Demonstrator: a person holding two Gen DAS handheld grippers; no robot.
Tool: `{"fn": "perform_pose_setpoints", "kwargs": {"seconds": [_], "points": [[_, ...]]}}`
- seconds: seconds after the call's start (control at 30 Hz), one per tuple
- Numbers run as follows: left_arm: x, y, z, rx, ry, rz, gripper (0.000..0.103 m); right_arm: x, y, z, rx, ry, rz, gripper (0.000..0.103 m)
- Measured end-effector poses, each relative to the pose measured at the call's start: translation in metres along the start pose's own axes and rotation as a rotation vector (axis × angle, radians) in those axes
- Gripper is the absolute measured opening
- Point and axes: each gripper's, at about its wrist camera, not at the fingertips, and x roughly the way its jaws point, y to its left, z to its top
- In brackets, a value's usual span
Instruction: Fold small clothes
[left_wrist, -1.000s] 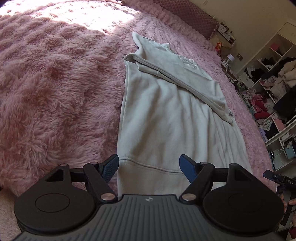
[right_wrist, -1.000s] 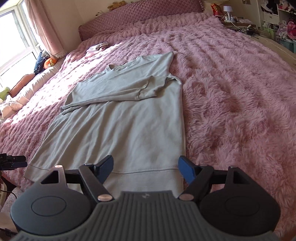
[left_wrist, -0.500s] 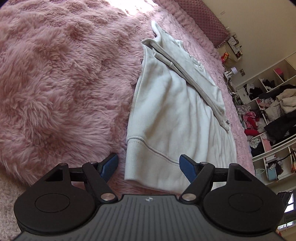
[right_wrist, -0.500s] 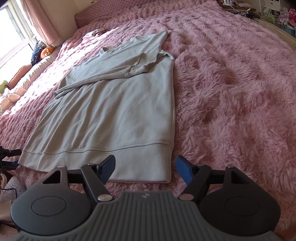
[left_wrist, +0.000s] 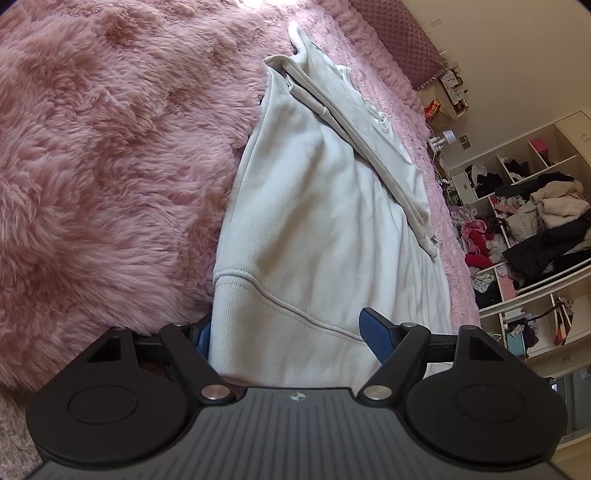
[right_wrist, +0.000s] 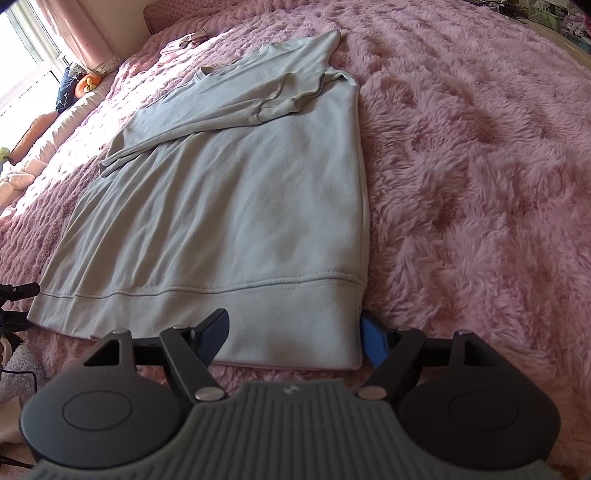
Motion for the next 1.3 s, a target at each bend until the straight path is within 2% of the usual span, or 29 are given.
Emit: {"fn": "perform_pose_setpoints", "kwargs": {"seconds": [0.23,0.37,0.47,0.57,0.63,0.67,0.7,0.77,0.8,0.83,0.87,0.9,0.93,0.97,1.03,1.1,1.3], "points": [[0.004,0.002,-0.001,-0.004,0.007,0.003,0.090,0.002,-0.002,0.000,0.007,0.009,0.014,0.072],[0.004,0.003,-0.001,-0.008,0.009,0.002,0.091,0.002,-0.001,-0.001,-0.002,0.012,0.010,0.067],[0.006,0.006,0.000,-0.033,0.013,-0.009,0.097,0.000,0.000,-0.001,-0.008,0.018,0.029,0.060],[0.010,0.006,0.002,-0.049,0.031,-0.024,0.103,-0.001,-0.001,-0.002,-0.007,0.026,0.066,0.058],[0.013,0.004,0.006,-0.053,0.060,-0.036,0.103,-0.002,-0.003,-0.002,-0.003,0.026,0.072,0.053],[0.014,0.003,0.006,-0.055,0.063,-0.039,0.103,-0.002,-0.003,-0.002,0.000,0.025,0.071,0.043],[0.015,0.001,0.007,-0.055,0.064,-0.037,0.103,-0.002,-0.005,-0.003,0.010,0.016,0.066,0.026],[0.016,-0.001,0.006,-0.045,0.068,-0.043,0.103,-0.003,-0.007,-0.003,0.024,0.003,0.078,0.014],[0.015,-0.001,0.005,-0.040,0.066,-0.043,0.103,-0.004,-0.007,-0.003,0.019,0.000,0.083,0.012],[0.015,-0.001,0.005,-0.038,0.066,-0.041,0.096,-0.005,-0.004,-0.003,0.005,-0.005,0.079,0.012],[0.013,0.000,0.004,-0.040,0.063,-0.037,0.078,-0.005,-0.003,-0.003,-0.005,-0.006,0.076,0.012],[0.012,0.003,0.003,-0.051,0.062,-0.033,0.067,-0.005,-0.001,-0.002,-0.016,-0.007,0.073,0.012],[0.010,0.008,0.002,-0.079,0.064,-0.033,0.047,-0.006,0.000,-0.002,-0.023,-0.006,0.071,0.012],[0.009,0.014,0.001,-0.113,0.065,-0.041,0.031,-0.006,0.000,-0.001,-0.023,-0.005,0.072,0.012],[0.009,0.025,-0.002,-0.182,0.071,-0.059,0.016,-0.006,-0.002,0.000,-0.010,0.001,0.078,0.012],[0.008,0.032,-0.004,-0.221,0.071,-0.081,0.014,-0.006,-0.005,0.000,0.006,0.001,0.083,0.012],[0.003,0.028,-0.002,-0.200,0.062,-0.106,0.004,-0.011,-0.006,0.002,0.014,-0.010,0.093,0.010]]}}
